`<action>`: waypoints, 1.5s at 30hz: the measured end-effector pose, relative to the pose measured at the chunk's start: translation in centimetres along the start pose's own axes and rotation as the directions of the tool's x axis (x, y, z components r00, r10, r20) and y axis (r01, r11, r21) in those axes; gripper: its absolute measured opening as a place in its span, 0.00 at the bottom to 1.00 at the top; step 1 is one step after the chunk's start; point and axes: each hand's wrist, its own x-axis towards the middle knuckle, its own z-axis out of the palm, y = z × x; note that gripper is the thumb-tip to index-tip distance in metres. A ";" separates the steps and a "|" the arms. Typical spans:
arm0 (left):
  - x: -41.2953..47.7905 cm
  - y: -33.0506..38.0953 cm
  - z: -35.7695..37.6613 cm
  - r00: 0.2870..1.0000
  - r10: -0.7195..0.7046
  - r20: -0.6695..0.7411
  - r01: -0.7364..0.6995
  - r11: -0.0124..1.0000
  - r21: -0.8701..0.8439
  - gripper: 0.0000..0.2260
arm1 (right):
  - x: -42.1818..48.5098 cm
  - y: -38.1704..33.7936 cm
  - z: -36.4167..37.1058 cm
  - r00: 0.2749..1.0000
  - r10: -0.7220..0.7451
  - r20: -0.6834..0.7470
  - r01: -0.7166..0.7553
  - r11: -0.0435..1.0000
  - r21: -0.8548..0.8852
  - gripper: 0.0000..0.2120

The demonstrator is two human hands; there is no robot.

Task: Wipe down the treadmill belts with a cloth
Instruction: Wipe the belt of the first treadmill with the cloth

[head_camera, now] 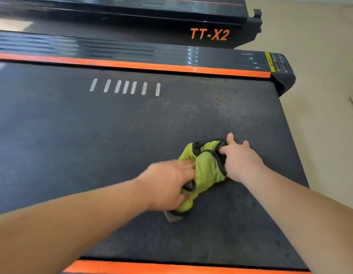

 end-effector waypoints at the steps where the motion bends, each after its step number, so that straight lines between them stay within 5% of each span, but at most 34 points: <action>1: 0.5 -1.5 -0.9 0.994 -0.107 -0.001 0.107 0.993 0.049 0.26 | -0.1 -0.1 -0.1 1.000 0.003 0.016 -0.003 1.000 0.011 0.32; 4: 2.5 -4.2 -3.1 0.863 -0.489 -0.124 0.497 0.867 0.042 0.22 | -0.2 -0.2 -0.3 0.997 -0.012 0.071 0.012 1.000 -0.002 0.51; 5: 2.9 -4.0 -2.8 0.839 -0.520 -0.164 0.530 0.847 0.026 0.22 | -0.1 -0.2 -0.2 0.997 -0.014 0.072 0.016 1.000 -0.025 0.54; 7: 2.5 -2.2 -1.7 0.890 -0.443 -0.110 0.447 0.894 0.018 0.23 | -0.1 -0.2 -0.3 0.998 -0.009 0.061 0.012 0.999 -0.046 0.56; 9: 0.6 0.6 -0.1 0.984 -0.173 0.042 0.174 0.984 -0.024 0.26 | 0.0 -0.2 -0.1 1.000 -0.008 0.025 0.009 0.999 -0.048 0.51; 12: -0.9 0.8 -0.7 0.969 0.112 0.222 -0.099 0.993 -0.069 0.22 | 0.1 0.0 0.2 1.000 -0.016 -0.013 0.015 0.998 -0.053 0.44; 13: -0.3 -0.6 -1.1 0.975 0.073 0.208 -0.068 0.997 -0.030 0.19 | 0.0 0.1 0.2 1.000 -0.018 -0.013 0.018 0.999 -0.042 0.42; 15: 1.1 -3.0 -2.0 0.971 -0.221 0.091 0.220 0.975 0.016 0.18 | -0.2 0.0 0.1 1.000 -0.023 -0.001 0.023 1.000 0.006 0.41; 17: 2.6 -3.3 -2.3 0.883 -0.464 -0.076 0.461 0.886 -0.048 0.25 | -0.4 0.0 0.0 0.999 -0.018 0.036 0.017 0.999 0.032 0.49; 19: 3.0 -0.8 -1.4 0.867 -0.485 -0.115 0.484 0.874 -0.037 0.23 | -0.4 -0.1 -0.1 0.999 -0.018 0.044 0.017 1.000 0.007 0.54; 21: 1.0 2.9 -0.3 0.934 -0.356 -0.014 0.356 0.934 -0.010 0.18 | -0.2 -0.1 -0.1 1.000 -0.015 0.026 0.015 1.000 0.000 0.49; 23: -2.8 5.3 1.6 0.998 -0.050 0.038 0.051 0.998 -0.041 0.23 | 0.1 -0.1 0.0 1.000 -0.020 0.010 0.020 0.999 -0.043 0.43; 25: -4.4 3.7 1.6 0.970 0.191 0.149 -0.184 0.981 -0.063 0.30 | 0.1 0.0 0.1 1.000 -0.026 0.003 0.026 0.996 -0.082 0.42; 26: -4.4 2.1 1.4 0.964 0.201 0.173 -0.196 0.980 -0.044 0.32 | 0.0 -0.1 0.0 1.000 -0.026 0.005 0.027 0.996 -0.086 0.42; 29: -4.0 -1.9 -0.2 0.990 -0.143 0.023 0.141 0.989 0.052 0.28 | -0.1 -0.2 0.0 1.000 -0.014 0.027 0.015 0.999 -0.040 0.43; 32: -5.6 -0.6 0.5 0.829 -0.523 -0.199 0.549 0.830 0.102 0.19 | -0.6 -0.5 -0.2 0.999 0.011 0.035 -0.011 1.000 0.006 0.54; 36: -9.3 6.7 3.6 0.913 -0.409 -0.008 0.409 0.910 0.068 0.17 | -2.3 -1.3 -0.2 0.994 0.075 -0.074 -0.067 0.993 0.101 0.52; 39: -11.2 4.1 2.5 0.949 -0.314 0.006 0.313 0.946 0.081 0.20 | -4.5 -1.9 0.9 0.975 0.097 -0.200 -0.083 0.994 0.078 0.45; 41: -12.7 0.6 1.3 0.872 -0.485 -0.062 0.488 0.870 0.073 0.23 | -6.2 -2.6 1.9 0.960 -0.007 -0.279 0.013 1.000 0.022 0.40; 45: -15.6 -1.2 0.7 0.436 -0.883 -0.172 0.868 0.463 -0.177 0.16 | -9.5 -4.5 2.8 0.965 -0.218 -0.144 0.234 0.967 0.105 0.42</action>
